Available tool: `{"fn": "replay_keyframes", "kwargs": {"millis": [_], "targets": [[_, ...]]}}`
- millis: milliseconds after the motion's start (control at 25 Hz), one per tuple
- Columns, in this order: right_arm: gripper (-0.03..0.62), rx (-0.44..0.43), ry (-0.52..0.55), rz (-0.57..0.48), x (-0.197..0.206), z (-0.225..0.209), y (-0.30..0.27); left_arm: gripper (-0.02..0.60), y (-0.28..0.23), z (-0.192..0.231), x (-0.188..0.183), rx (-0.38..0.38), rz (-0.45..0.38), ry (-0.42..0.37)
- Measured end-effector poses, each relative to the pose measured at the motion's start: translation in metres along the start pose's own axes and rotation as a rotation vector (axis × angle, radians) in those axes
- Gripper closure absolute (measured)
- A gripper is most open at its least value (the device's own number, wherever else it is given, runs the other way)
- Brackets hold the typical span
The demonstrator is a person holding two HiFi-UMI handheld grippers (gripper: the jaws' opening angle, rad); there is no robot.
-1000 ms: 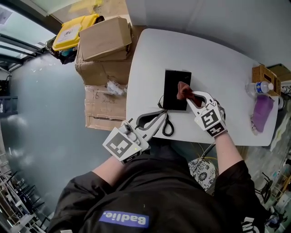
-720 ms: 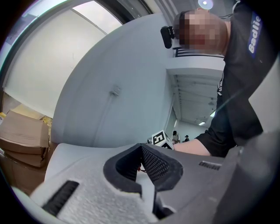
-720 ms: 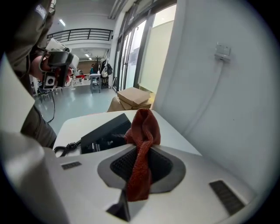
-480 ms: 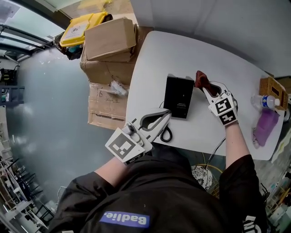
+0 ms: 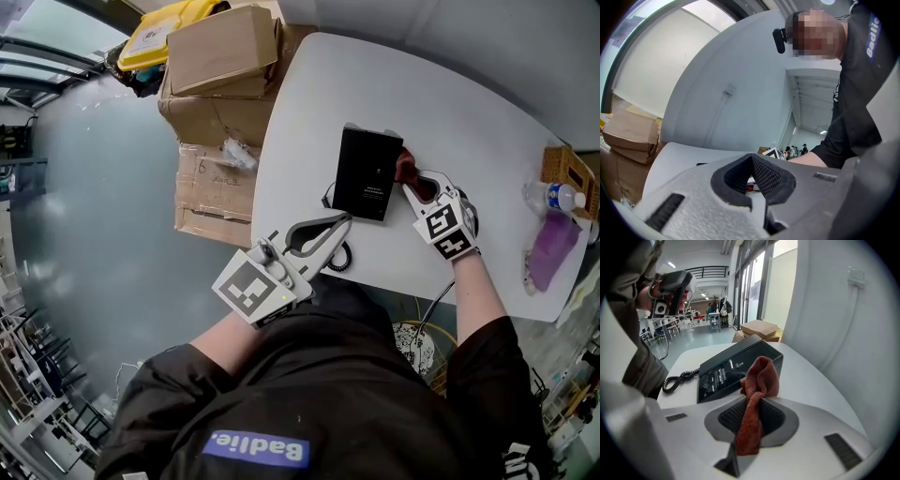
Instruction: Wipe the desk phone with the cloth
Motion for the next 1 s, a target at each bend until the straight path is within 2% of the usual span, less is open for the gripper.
{"fn": "replay_keyframes", "kwargs": {"millis": [240, 560, 840, 1000], "targets": [[0.523, -0.076, 0.027, 0.046, 0.021, 0.047, 0.008, 0.566, 0.004, -0.019, 0.004, 0.018, -0.013, -0.007], [0.523, -0.110, 0.031, 0.055, 0.038, 0.089, 0.016, 0.566, 0.025, -0.040, 0.018, -0.006, -0.010, 0.005], [0.523, -0.016, -0.015, 0.037, 0.027, 0.088, 0.039, 0.566, 0.057, -0.053, 0.013, -0.025, -0.028, -0.007], [0.523, 0.065, -0.058, -0.005, -0.003, 0.091, 0.071, 0.566, 0.080, -0.061, -0.002, 0.018, -0.031, -0.033]]}}
Point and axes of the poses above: the fingertips, and each gripper's own axes: y backward along the fingers, z to its left, x out of its underside, the point moved 2 cm from there along y, backward along the fingers, and after that the axes turned 9 degrees about -z, right-handed, at the moved point
